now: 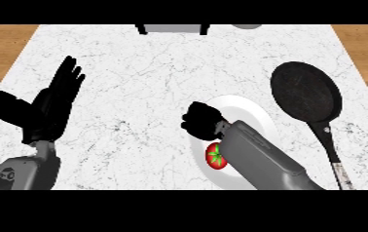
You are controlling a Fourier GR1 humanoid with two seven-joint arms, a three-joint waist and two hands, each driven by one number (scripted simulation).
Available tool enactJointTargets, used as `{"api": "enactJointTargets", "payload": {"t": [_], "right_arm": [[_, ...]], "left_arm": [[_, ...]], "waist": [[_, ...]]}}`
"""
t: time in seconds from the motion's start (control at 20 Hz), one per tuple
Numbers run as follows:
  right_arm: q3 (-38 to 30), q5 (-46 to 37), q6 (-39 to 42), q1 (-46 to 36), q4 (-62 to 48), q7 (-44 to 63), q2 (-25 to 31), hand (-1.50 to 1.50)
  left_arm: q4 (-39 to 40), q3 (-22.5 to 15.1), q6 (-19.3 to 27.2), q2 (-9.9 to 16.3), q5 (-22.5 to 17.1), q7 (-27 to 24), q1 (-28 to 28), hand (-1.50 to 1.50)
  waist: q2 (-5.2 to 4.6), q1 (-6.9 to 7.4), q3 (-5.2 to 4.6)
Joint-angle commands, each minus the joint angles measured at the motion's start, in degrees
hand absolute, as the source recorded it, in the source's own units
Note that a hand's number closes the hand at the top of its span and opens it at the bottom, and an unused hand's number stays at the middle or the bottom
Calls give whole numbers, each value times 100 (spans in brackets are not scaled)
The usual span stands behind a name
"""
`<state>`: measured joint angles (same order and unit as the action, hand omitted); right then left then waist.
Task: Pick the sweet potato from the plate and place it in the pan
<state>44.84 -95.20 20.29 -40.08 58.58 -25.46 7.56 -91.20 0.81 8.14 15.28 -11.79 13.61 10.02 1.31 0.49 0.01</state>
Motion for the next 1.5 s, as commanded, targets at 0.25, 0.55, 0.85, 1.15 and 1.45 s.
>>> {"api": "enactJointTargets", "payload": {"t": [0.25,0.55,0.85,1.15,1.45], "right_arm": [[-3067,1642,220,1410,399,2623,-742,150],[-2717,1716,-749,1731,2432,4335,-752,150],[-2180,1300,-33,1595,4651,5500,-755,150],[-2392,1520,1151,1373,5723,6223,-756,150],[-3769,1852,68,1256,4929,5572,-319,150]], "left_arm": [[39,342,173,76,-31,-76,-344,0],[123,371,-81,224,-134,-16,-109,0],[-29,52,86,-77,115,-118,-347,0],[-74,146,-157,-112,45,-294,-383,0],[17,184,-296,-118,57,-288,-359,0]], "waist": [[-39,-693,32],[-17,-356,-4],[-30,-252,-7],[-110,-65,-3],[-140,-24,0]]}}
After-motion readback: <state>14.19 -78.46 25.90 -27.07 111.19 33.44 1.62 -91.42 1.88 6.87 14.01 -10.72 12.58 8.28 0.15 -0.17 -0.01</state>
